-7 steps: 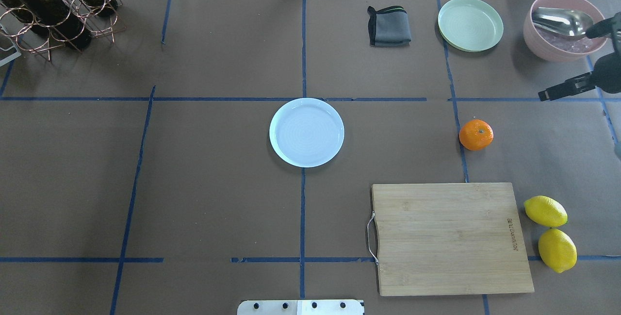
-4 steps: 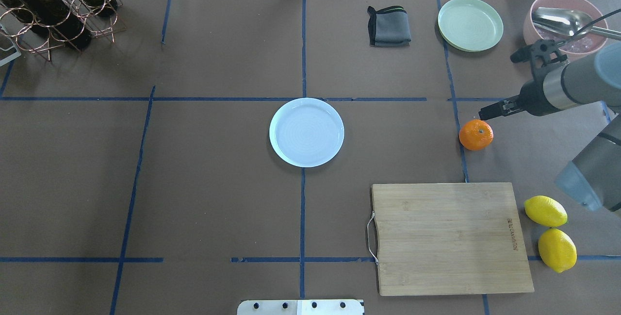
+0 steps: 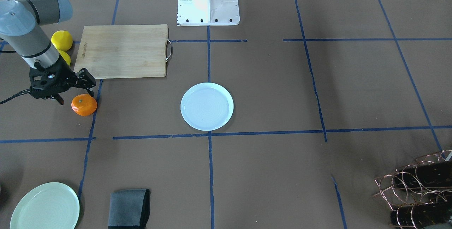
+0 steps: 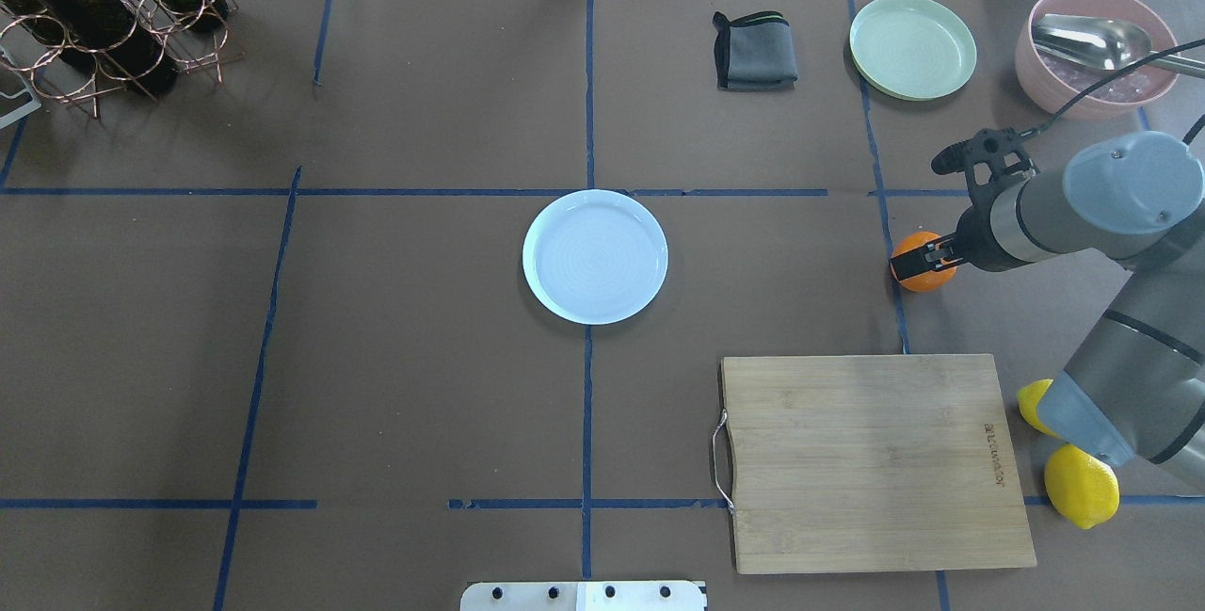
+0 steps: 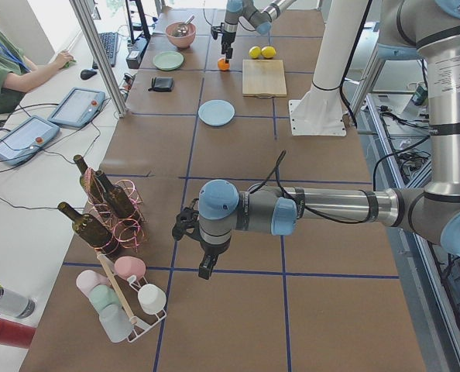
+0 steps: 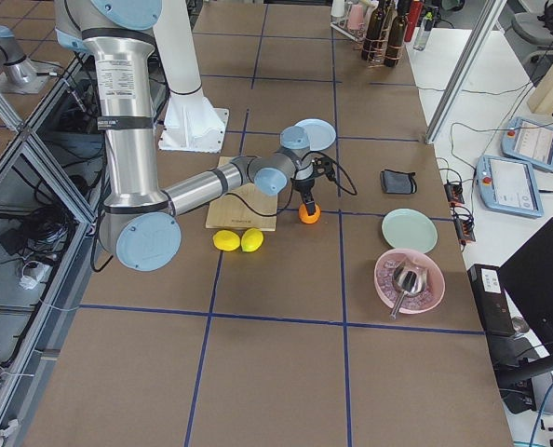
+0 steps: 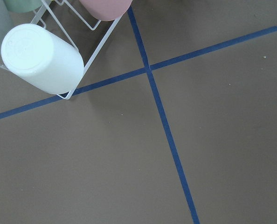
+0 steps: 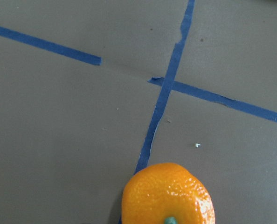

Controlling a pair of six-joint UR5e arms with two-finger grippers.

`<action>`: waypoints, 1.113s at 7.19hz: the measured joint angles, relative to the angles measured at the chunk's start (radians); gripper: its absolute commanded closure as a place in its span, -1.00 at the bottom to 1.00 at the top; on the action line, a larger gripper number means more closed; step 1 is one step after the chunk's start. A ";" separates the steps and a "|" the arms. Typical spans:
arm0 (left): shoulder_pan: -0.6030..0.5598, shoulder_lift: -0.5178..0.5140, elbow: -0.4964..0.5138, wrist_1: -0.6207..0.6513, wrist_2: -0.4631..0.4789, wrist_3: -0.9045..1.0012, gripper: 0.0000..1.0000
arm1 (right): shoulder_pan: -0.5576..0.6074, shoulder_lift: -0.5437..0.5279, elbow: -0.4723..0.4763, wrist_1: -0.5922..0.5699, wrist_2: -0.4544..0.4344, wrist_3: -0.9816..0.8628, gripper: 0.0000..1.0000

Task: Pick orange to plate
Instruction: 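Close the right gripper on the orange and lift it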

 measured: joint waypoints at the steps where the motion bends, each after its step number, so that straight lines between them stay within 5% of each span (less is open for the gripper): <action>1: 0.000 0.005 -0.004 -0.001 0.000 0.001 -1.00 | -0.009 -0.003 -0.004 -0.001 -0.008 -0.002 -1.00; 3: -0.001 0.010 -0.013 -0.002 0.001 0.002 -1.00 | -0.015 -0.001 -0.028 -0.001 -0.015 -0.011 -0.94; 4: -0.001 0.011 -0.014 -0.002 0.001 0.002 -1.00 | -0.019 0.005 -0.044 0.000 -0.022 -0.012 0.14; 6: -0.001 0.011 -0.015 -0.002 0.001 0.003 -1.00 | -0.023 0.016 -0.057 0.000 -0.034 -0.012 0.90; 8: -0.001 0.012 -0.015 -0.002 0.001 0.004 -1.00 | -0.024 0.060 -0.050 -0.021 -0.035 -0.004 0.93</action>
